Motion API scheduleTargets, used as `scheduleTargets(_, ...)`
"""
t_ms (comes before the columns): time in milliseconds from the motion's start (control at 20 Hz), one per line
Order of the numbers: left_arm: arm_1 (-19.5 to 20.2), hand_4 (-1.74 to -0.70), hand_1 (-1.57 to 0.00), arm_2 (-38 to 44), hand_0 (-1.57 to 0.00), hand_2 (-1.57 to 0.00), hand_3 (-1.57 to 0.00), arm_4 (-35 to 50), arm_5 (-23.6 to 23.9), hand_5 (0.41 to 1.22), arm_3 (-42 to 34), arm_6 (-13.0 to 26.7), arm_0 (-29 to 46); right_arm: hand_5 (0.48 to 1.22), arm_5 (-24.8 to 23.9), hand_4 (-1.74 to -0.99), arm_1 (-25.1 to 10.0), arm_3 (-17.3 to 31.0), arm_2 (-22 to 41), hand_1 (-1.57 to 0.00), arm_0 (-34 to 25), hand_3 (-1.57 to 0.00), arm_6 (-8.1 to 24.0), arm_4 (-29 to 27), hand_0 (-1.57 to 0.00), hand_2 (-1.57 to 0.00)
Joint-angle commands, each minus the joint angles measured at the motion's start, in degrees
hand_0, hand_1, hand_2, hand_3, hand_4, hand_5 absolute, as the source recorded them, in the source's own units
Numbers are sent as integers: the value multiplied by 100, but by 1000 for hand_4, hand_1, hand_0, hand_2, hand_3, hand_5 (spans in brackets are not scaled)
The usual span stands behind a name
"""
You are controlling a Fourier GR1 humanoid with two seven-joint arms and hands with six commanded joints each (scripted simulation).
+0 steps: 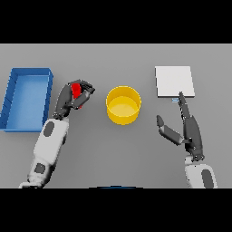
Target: Pick up the red beaker and tilt it to pour out 1 green nut into yellow bowl. Pick up the yellow bowl and place it on the metallic measuring scale.
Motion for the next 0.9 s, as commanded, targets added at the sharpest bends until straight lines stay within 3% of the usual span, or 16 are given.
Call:
scheduleTargets(0,26,-1571,-1214,-46,-1199,-1228,-1093,-46,3,1106,-4,-87,34,643,13,-1250,-38,-10,-15,1,17,1,5,1,1,1)
scheduleTargets(150,-66,-1505,-1388,-95,-1380,-1395,-1326,-103,-9,1162,-141,79,103,645,13,-1257,-9,8,-14,1,20,1,-41,-23,1,1)
scheduleTargets(300,-117,-1620,-1477,-50,-1473,-1481,-1446,76,111,1140,-313,-148,211,643,28,-1260,28,-6,-20,1,19,1,15,-84,1,1)
scheduleTargets(350,-118,-1644,-1496,-14,-1493,-1499,-1471,158,151,1132,-360,-154,156,646,16,-1262,2,-55,-10,1,88,1,-111,-47,1,1)
scheduleTargets(600,-25,-1709,-1546,-155,-1545,-1547,-1538,235,297,1114,-847,-14,84,652,-58,-1263,4,53,20,1,67,1,-167,91,1,1)
scheduleTargets(750,238,-1725,-1558,-622,-1558,-1559,-1554,-177,267,1117,-1262,385,22,661,23,-1261,-76,18,-8,1,82,1,-249,31,1,1)
scheduleTargets(850,487,-1731,-1563,-986,-1563,-1563,-1560,-538,104,1124,-1318,894,-211,666,-28,-1253,-49,-17,26,1,68,1,-131,115,1,1)
